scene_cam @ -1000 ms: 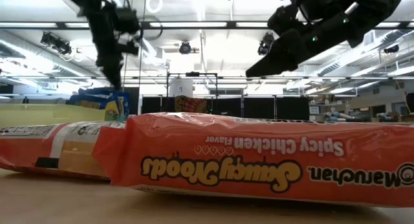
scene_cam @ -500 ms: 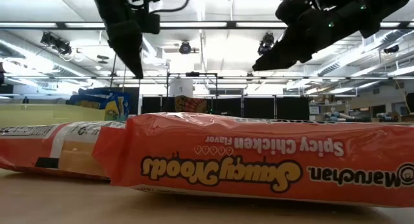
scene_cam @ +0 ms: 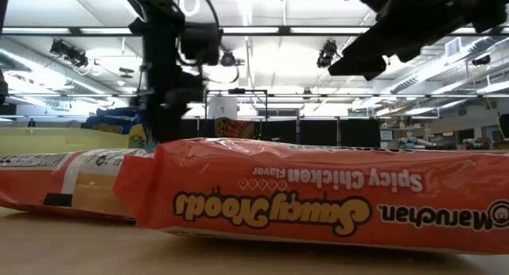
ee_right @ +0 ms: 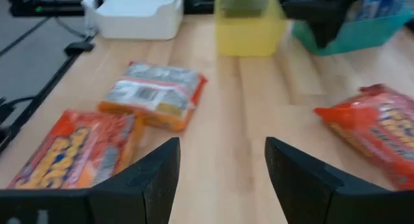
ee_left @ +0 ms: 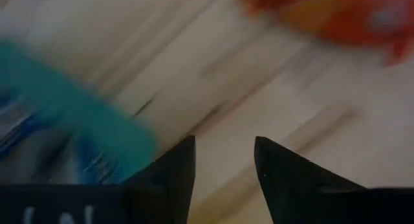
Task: Sort Maruchan noodles
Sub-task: Put the blue noodle pack into the blue bin
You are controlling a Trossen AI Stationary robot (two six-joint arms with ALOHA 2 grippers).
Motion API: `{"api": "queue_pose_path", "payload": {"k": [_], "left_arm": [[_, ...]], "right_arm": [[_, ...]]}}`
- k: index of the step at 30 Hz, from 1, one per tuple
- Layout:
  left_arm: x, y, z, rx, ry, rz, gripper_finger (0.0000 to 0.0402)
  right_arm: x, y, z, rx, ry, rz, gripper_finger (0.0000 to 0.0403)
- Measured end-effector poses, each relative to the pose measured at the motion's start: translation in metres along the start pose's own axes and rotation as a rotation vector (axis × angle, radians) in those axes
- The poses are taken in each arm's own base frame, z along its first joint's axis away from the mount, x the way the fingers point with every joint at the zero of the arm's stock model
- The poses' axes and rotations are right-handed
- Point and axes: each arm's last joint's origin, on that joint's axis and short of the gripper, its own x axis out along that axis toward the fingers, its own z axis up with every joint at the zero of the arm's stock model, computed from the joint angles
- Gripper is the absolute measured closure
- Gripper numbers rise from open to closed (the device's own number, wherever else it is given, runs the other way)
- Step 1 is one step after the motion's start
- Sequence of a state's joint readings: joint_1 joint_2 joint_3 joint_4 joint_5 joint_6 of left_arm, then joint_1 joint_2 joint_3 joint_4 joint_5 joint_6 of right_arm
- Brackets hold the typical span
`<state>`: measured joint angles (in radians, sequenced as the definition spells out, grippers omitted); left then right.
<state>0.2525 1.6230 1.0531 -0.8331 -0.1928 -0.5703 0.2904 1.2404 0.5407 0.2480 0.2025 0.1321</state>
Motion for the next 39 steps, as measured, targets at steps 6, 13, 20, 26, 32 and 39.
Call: {"api": "queue_pose_path", "payload": {"k": [6,13,20,26,32,39], "left_arm": [[-0.005,0.012,-0.017,-0.026,0.150,0.146,0.0265],[0.006,0.030,-0.022,-0.024,0.179,0.244,0.0267],[0.015,0.056,-0.025,-0.001,0.198,0.410,0.0267],[0.012,0.081,-0.014,0.025,0.155,0.524,0.0265],[-0.003,0.080,-0.012,0.036,0.179,0.384,0.0237],[-0.077,0.029,-0.048,0.100,-0.050,0.159,0.0219]], "right_arm": [[0.006,0.021,-0.011,-0.053,0.035,0.005,0.0171],[0.018,0.030,-0.021,-0.086,0.042,0.004,0.0171],[0.027,0.033,-0.029,-0.053,0.051,-0.036,0.0171],[0.033,0.019,-0.027,-0.029,0.040,-0.083,0.0171],[0.032,0.010,-0.024,-0.031,0.040,-0.088,0.0172],[0.028,-0.001,-0.018,-0.088,0.034,-0.159,0.0172]]}}
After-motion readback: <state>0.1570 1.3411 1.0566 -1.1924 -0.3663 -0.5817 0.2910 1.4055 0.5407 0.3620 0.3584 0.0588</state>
